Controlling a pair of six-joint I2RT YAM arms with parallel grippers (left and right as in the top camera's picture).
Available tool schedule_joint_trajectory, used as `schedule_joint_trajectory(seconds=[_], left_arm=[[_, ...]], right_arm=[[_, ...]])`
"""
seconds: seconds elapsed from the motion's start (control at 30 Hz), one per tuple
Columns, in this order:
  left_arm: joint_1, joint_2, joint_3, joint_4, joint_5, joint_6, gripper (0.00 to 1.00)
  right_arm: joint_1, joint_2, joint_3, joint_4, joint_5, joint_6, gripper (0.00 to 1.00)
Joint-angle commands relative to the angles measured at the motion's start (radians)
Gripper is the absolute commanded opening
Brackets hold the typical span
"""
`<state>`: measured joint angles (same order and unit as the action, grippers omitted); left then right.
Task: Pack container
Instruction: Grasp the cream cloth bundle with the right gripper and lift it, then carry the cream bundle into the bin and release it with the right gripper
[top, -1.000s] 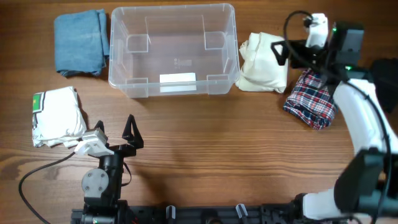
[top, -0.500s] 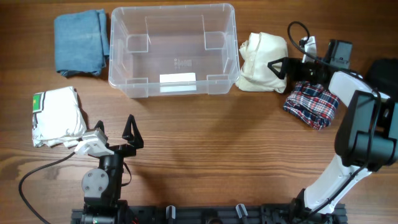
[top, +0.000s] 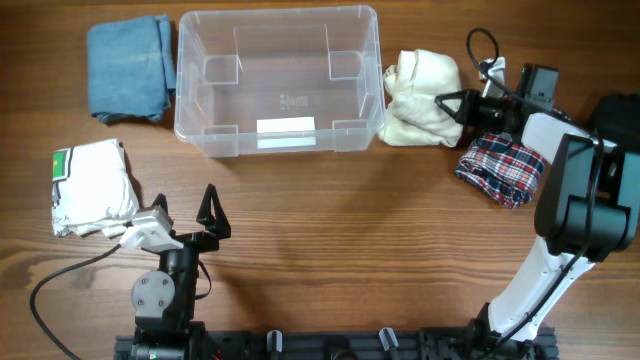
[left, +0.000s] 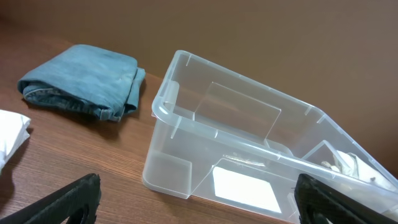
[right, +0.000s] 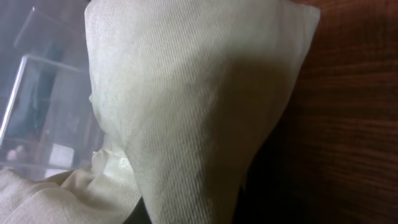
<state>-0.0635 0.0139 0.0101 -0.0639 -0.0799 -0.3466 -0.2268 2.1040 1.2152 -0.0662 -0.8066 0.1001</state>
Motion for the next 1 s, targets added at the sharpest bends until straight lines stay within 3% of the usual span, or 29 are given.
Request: schedule_joint_trajectory(seconds=[0.0,0.2,0.33,0.53,0.67,0.77,0.97], left_arm=[[0.005,-0.007,-0.005,0.0,0.001,-0.005,1.0],[0.005,-0.007,-0.005,0.0,0.001,-0.005,1.0],[0.005,-0.007,-0.005,0.0,0.001,-0.005,1.0],[0.005,-0.006,-0.005,0.0,0.001,-0.005,1.0],[0.005,-0.006,-0.005,0.0,0.001,-0.005,1.0],[0.005,-0.006,-0.005,0.0,0.001,-0.005,1.0],[0.005,-0.006,-0.005,0.0,0.001,-0.005,1.0]], right_arm=[[0.01,-0.138,-0.003,-0.002,0.0,0.118,0.04],[0.011,-0.609,-0.002,-0.031,0.143,0.194,0.04],[0.089,-0.757,-0.002,0.051,0.16,0.314,0.04],[0.5,-0.665,0.024,0.159,0.408,0.367,0.04],[0.729,-0.497,0.248,-0.035,0.639,0.215,0.04],[0.808,-0.369,0.433,-0.152,0.737,0.138,0.04],[0.848,-0.17,0.541,-0.102,0.759,0.212,0.04]])
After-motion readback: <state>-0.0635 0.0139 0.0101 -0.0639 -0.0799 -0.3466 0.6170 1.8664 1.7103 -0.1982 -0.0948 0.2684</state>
